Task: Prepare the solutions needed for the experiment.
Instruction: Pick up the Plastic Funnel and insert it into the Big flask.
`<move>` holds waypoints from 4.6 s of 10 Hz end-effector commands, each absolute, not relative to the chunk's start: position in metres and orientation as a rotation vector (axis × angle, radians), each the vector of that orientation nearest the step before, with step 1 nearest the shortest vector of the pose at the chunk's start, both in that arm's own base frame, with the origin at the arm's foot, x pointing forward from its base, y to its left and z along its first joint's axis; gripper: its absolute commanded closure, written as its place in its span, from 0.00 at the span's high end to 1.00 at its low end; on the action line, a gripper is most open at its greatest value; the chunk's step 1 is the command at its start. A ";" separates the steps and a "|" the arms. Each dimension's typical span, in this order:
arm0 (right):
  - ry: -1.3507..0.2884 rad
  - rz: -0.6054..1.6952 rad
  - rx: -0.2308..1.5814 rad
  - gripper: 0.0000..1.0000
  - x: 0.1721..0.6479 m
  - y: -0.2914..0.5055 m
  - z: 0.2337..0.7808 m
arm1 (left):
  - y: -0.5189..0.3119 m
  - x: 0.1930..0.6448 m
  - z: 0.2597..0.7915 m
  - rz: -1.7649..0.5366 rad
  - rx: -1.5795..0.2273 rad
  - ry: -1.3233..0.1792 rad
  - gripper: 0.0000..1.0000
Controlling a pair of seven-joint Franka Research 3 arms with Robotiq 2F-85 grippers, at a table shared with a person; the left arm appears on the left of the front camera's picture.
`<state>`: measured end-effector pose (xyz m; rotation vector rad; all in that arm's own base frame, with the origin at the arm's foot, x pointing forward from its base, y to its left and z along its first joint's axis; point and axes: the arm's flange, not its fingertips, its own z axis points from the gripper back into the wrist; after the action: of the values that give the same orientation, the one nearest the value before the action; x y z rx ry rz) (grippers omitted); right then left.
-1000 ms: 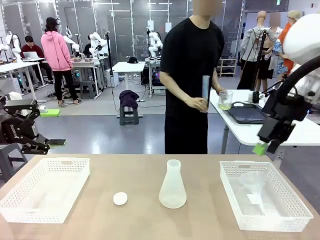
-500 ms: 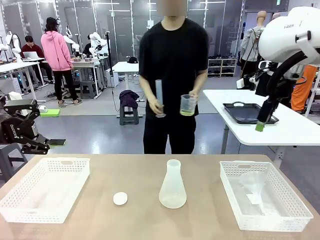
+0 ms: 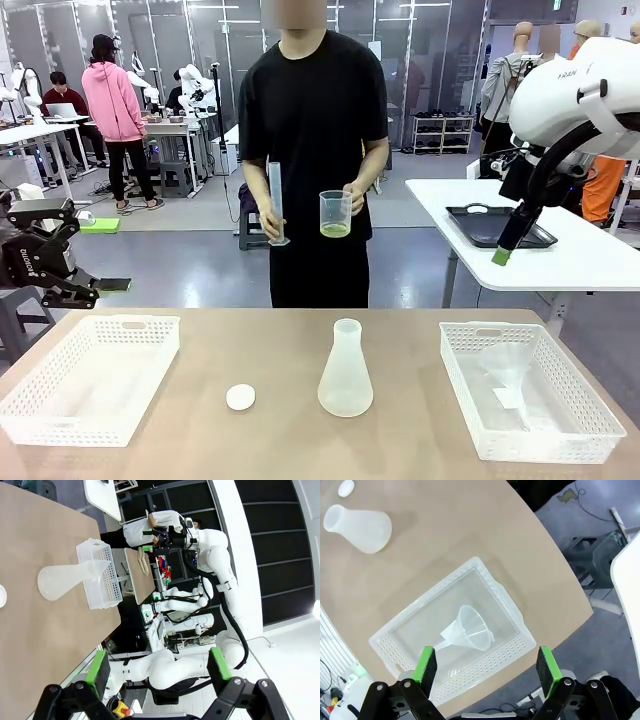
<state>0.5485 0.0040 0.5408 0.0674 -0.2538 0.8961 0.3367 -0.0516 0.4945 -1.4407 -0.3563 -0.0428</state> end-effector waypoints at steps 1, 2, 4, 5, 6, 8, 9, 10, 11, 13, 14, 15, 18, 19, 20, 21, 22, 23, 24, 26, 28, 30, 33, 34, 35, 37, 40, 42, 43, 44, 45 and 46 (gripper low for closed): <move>-0.245 0.894 0.053 1.00 0.548 0.004 0.548 | -0.054 0.337 0.496 -0.044 -1.464 -0.358 1.00; -0.245 0.894 0.053 1.00 0.548 0.004 0.548 | -0.054 0.337 0.496 -0.044 -1.464 -0.358 1.00; -0.258 0.898 0.063 1.00 0.549 0.004 0.546 | -0.054 0.337 0.496 -0.044 -1.464 -0.358 1.00; -0.175 1.076 0.006 1.00 0.551 0.008 0.533 | -0.054 0.337 0.496 -0.044 -1.464 -0.358 1.00; -0.113 1.170 -0.024 1.00 0.553 0.003 0.517 | -0.054 0.337 0.496 -0.044 -1.464 -0.358 1.00; -0.029 1.209 0.012 1.00 0.544 -0.002 0.494 | -0.054 0.337 0.496 -0.044 -1.464 -0.358 1.00; -0.002 1.234 0.038 1.00 0.540 -0.006 0.483 | -0.054 0.337 0.496 -0.044 -1.464 -0.358 1.00; 0.040 1.268 0.061 1.00 0.535 -0.011 0.469 | -0.054 0.337 0.496 -0.044 -1.464 -0.358 1.00; 0.076 1.277 0.081 1.00 0.533 -0.017 0.455 | -0.054 0.337 0.496 -0.044 -1.464 -0.358 1.00; 0.067 1.345 0.100 1.00 0.532 -0.025 0.429 | -0.054 0.337 0.496 -0.044 -1.464 -0.358 1.00; 0.034 1.376 0.098 1.00 0.533 -0.028 0.416 | -0.054 0.337 0.496 -0.044 -1.464 -0.358 1.00; 0.024 1.377 0.094 1.00 0.536 -0.030 0.408 | -0.054 0.337 0.496 -0.044 -1.464 -0.358 1.00; 0.005 1.428 0.025 1.00 0.545 -0.032 0.380 | -0.054 0.337 0.496 -0.044 -1.464 -0.358 1.00; 0.017 1.426 0.037 1.00 0.551 -0.031 0.373 | -0.054 0.337 0.496 -0.044 -1.464 -0.358 1.00; 0.030 1.439 0.069 1.00 0.556 -0.030 0.366 | -0.054 0.337 0.496 -0.044 -1.464 -0.358 1.00; 0.025 1.464 0.101 1.00 0.559 -0.029 0.362 | -0.054 0.337 0.496 -0.044 -1.464 -0.358 1.00; 0.035 1.472 0.123 1.00 0.562 -0.028 0.359 | -0.054 0.337 0.496 -0.044 -1.464 -0.358 1.00; 0.033 1.483 0.140 1.00 0.564 -0.028 0.357 | -0.054 0.337 0.496 -0.044 -1.464 -0.358 1.00; 0.006 1.496 0.170 1.00 0.566 -0.028 0.355 | -0.054 0.337 0.496 -0.044 -1.464 -0.358 1.00; 0.024 1.466 0.227 1.00 0.568 -0.028 0.354 | -0.054 0.337 0.496 -0.044 -1.464 -0.358 1.00; 0.024 1.428 0.289 0.83 0.571 -0.028 0.352 | -0.054 0.337 0.496 -0.044 -1.464 -0.358 1.00; 0.051 1.424 0.301 0.77 0.571 -0.026 0.351 | -0.054 0.337 0.496 -0.044 -1.464 -0.358 1.00; 0.067 1.390 0.336 0.35 0.573 -0.027 0.354 | -0.054 0.337 0.496 -0.044 -1.464 -0.358 1.00; 0.080 1.396 0.349 0.37 0.575 -0.027 0.355 | -0.054 0.337 0.496 -0.044 -1.464 -0.358 1.00; 0.104 1.398 0.361 0.15 0.576 -0.027 0.357 | -0.054 0.337 0.496 -0.044 -1.464 -0.358 1.00; 0.141 1.404 0.370 0.00 0.580 -0.026 0.361 | -0.054 0.337 0.496 -0.044 -1.464 -0.358 1.00; 0.172 1.416 0.381 0.00 0.583 -0.023 0.361 | -0.054 0.337 0.496 -0.044 -1.464 -0.358 1.00; 0.187 1.373 0.319 0.00 0.575 -0.013 0.374 | -0.054 0.337 0.496 -0.044 -1.464 -0.358 1.00; 0.163 1.375 0.249 0.00 0.568 -0.003 0.389 | -0.054 0.337 0.496 -0.044 -1.464 -0.358 1.00; 0.134 1.358 0.174 0.00 0.561 0.008 0.409 | -0.054 0.337 0.496 -0.044 -1.464 -0.358 1.00; 0.106 1.340 0.096 0.00 0.554 0.018 0.430 | -0.054 0.337 0.496 -0.044 -1.464 -0.358 1.00; 0.070 1.363 0.009 0.00 0.544 0.031 0.453 | -0.054 0.337 0.496 -0.044 -1.464 -0.358 1.00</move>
<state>0.5668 0.0202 0.4452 0.1212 0.0891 1.3858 0.3365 -0.0517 0.4944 -1.4416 -0.3538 -0.0446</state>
